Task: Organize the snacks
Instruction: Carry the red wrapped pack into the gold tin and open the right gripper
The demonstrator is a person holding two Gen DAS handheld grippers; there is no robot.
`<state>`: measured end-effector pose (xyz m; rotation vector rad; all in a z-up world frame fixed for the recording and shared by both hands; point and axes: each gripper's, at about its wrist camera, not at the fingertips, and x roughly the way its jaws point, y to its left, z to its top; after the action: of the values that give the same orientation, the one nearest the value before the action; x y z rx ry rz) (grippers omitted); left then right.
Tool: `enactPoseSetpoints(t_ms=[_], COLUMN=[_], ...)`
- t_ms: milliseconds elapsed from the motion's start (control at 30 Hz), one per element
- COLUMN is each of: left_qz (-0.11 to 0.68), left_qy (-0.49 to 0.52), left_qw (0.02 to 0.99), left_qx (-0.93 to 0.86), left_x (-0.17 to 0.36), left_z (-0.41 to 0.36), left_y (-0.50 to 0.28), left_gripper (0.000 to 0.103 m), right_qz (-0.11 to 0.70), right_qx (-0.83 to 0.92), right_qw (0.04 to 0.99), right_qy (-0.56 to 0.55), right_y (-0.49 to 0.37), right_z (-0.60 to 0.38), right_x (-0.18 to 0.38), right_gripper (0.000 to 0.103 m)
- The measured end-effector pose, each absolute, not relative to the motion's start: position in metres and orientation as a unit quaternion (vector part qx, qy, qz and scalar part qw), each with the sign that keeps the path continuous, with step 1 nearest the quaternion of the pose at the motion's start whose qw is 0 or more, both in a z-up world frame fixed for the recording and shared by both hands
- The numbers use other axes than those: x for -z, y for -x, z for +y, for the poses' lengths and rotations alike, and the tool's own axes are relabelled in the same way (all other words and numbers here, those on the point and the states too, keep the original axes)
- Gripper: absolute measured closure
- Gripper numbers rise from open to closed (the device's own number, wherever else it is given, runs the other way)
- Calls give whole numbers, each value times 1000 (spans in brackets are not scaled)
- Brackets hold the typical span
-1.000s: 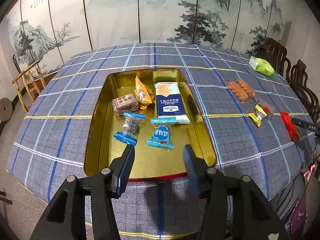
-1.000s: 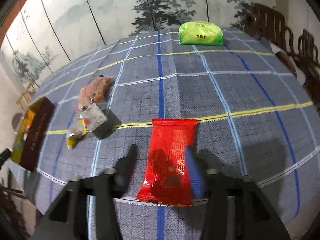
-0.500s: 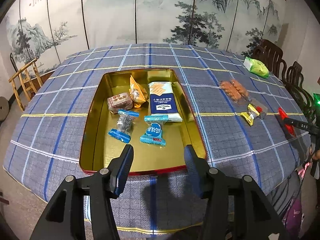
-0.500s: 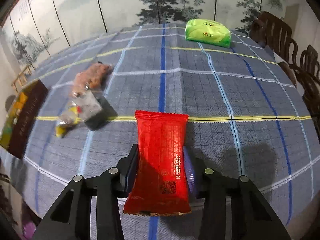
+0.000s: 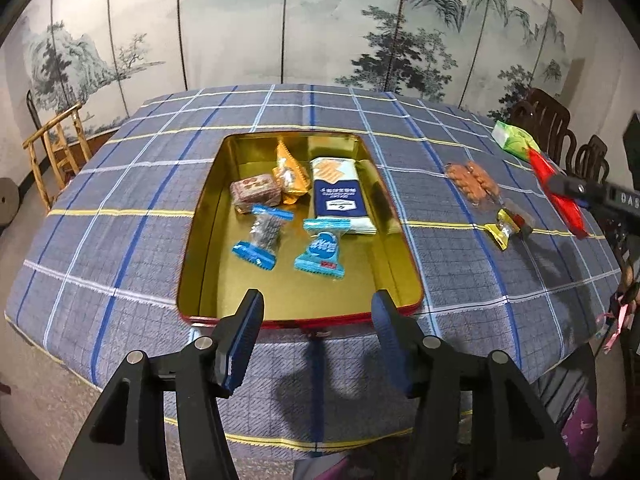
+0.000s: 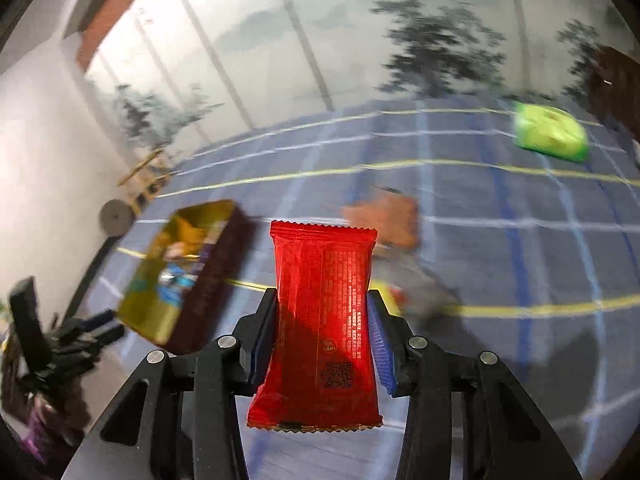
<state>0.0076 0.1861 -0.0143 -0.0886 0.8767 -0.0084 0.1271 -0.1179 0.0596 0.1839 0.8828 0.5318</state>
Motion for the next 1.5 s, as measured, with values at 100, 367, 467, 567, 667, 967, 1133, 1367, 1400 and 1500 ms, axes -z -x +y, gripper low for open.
enactPoseSetpoints(t_ms=[100,367,467,567,667,967,1133,1367,1400,1500], left_qz=[425,418,417,416,415,421,423,426,426,427], left_qy=[45,39,35,29,27,27,26,29,28,28], left_qw=[904,907,908,909,909,905,904,903,903,903], left_qx=[-1,-16,-22,-31,-37,-48,-51,-52,-52,-52], left_x=[15,9,8,7,7,13,15,17,17,17], left_z=[193,209,213,217,222,232,234,237,237,236], left_y=[-5,3,5,5,6,8,9,9,9,8], left_gripper=[51,48,47,47,45,44,44,44,44,44], right_qz=[422,433,443,459,469,485,492,498,499,503], right_qx=[-291,-360,-376,-386,-386,-375,-370,-369,-369,-372], right_qw=[855,824,812,799,792,790,787,784,783,779], right_qy=[-81,-60,-53,-57,-59,-36,-33,-35,-37,-45], right_y=[-133,-143,-148,-154,-158,-174,-177,-177,-177,-176], right_z=[-77,14,43,68,82,109,118,125,126,126], right_x=[-64,-62,-53,-41,-32,-15,-7,-5,-5,-4], right_gripper=[59,59,59,59,59,59,59,59,59,59])
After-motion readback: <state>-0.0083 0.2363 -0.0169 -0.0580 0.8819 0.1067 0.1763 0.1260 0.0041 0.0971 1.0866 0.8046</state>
